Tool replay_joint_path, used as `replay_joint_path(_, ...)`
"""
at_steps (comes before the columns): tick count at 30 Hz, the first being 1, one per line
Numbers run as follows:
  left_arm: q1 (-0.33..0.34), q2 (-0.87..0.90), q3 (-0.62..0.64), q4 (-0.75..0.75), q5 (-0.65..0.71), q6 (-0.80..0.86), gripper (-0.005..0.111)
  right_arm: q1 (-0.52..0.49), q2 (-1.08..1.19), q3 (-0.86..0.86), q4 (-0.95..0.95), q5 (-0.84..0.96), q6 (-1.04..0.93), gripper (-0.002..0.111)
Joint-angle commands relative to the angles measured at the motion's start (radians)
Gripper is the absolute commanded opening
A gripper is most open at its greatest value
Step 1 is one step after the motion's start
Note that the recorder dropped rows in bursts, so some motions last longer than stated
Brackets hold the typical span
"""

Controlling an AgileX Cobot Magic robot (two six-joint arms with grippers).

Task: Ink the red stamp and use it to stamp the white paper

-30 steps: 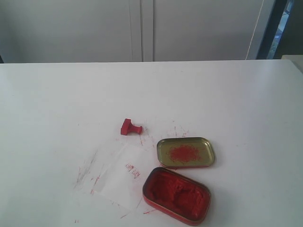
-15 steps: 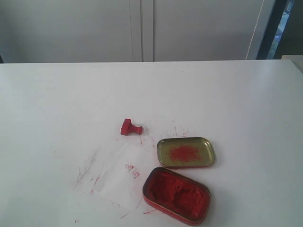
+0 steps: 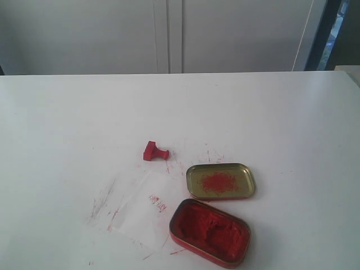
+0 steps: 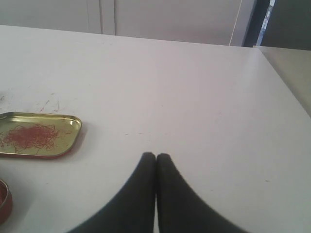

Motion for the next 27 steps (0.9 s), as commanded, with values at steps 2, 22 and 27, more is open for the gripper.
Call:
replay_joint_path(2,0.002,0.007,-0.004,0.002,0.001,0.0,0.0,-0.004,-0.005,0.005,-0.013,-0.014,-0.01,0.0)
replay_joint_path(22,0.002,0.007,-0.004,0.002,0.001,0.0,0.0,-0.004,-0.005,0.005,-0.017,-0.013,0.054,0.0)
replay_joint_path(27,0.002,0.007,-0.004,0.002,0.001,0.0,0.0,-0.004,-0.005,0.005,-0.017,-0.013,0.083,0.0)
